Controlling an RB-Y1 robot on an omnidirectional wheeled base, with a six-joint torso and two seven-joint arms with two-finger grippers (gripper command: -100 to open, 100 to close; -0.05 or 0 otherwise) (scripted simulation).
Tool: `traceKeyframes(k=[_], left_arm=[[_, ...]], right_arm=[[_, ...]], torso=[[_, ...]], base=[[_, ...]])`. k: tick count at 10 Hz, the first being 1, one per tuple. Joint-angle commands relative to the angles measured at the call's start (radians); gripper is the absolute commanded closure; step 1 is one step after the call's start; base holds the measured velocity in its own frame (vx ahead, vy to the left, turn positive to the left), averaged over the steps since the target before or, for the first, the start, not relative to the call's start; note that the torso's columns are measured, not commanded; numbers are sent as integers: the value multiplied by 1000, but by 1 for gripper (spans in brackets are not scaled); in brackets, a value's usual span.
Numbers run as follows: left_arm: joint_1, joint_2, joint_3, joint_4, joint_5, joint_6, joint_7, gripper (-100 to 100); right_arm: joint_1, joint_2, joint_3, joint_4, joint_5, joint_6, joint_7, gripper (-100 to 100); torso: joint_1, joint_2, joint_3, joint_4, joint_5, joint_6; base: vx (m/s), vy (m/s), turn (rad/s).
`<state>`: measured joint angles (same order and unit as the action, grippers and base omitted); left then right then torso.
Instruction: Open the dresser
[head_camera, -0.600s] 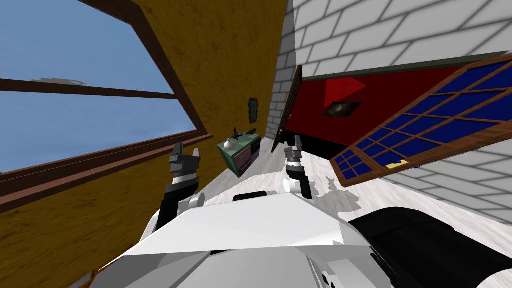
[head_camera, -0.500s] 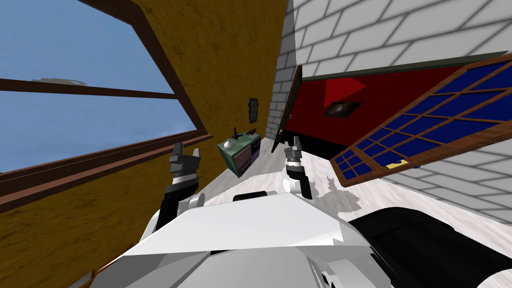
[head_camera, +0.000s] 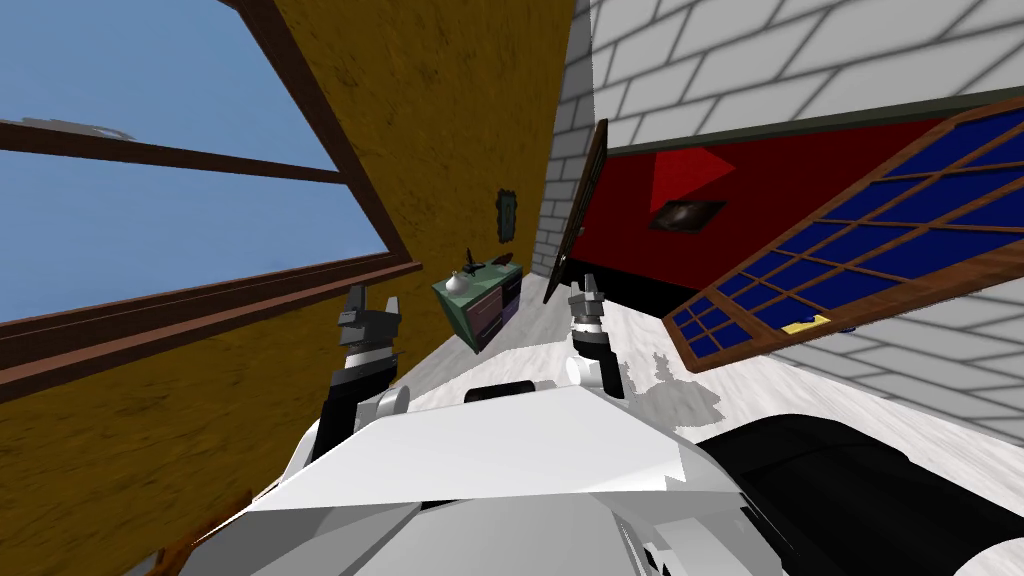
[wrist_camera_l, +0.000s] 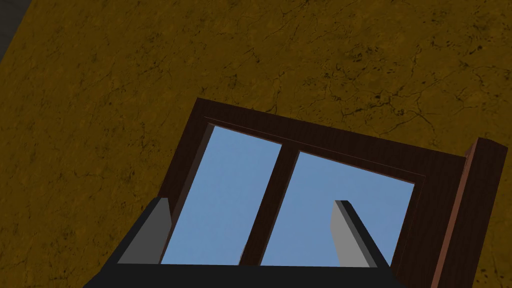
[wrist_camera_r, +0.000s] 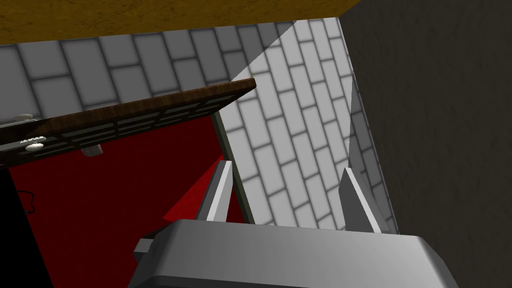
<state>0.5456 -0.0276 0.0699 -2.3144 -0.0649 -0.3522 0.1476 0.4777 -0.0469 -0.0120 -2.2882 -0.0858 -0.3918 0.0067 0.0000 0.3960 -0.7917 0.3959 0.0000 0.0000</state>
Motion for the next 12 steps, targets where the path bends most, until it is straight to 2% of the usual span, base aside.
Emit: traceKeyframes(k=[1, 3, 4, 6, 11, 12], left_arm=[[0, 0, 0, 0, 0, 0, 0, 0], [0, 0, 0, 0, 0, 0, 0, 0], [-8, 30, 12, 32, 9, -5, 0, -100], [-20, 62, 29, 79, 21, -13, 0, -100], [-71, 136, 98, 249, 67, -41, 0, -100], [-71, 136, 98, 268, 67, -41, 0, -100]], right_arm=[[0, 0, 0, 0, 0, 0, 0, 0], [0, 0, 0, 0, 0, 0, 0, 0], [0, 0, 0, 0, 0, 0, 0, 0], [0, 0, 0, 0, 0, 0, 0, 0], [0, 0, 0, 0, 0, 0, 0, 0], [0, 0, 0, 0, 0, 0, 0, 0]], torso=[[0, 74, -147, 74, 0, 0], [0, 222, -443, 221, 0, 0], [0, 295, -590, 295, 0, 0], [-4, 334, -682, 337, -1, 0], [-1, 342, -684, 342, 0, 0], [0, 342, -684, 342, 0, 0]], base=[[0, 0, 0], [0, 0, 0], [61, -54, -5], [105, -114, -1], [143, -167, -2], [123, -119, 1]])
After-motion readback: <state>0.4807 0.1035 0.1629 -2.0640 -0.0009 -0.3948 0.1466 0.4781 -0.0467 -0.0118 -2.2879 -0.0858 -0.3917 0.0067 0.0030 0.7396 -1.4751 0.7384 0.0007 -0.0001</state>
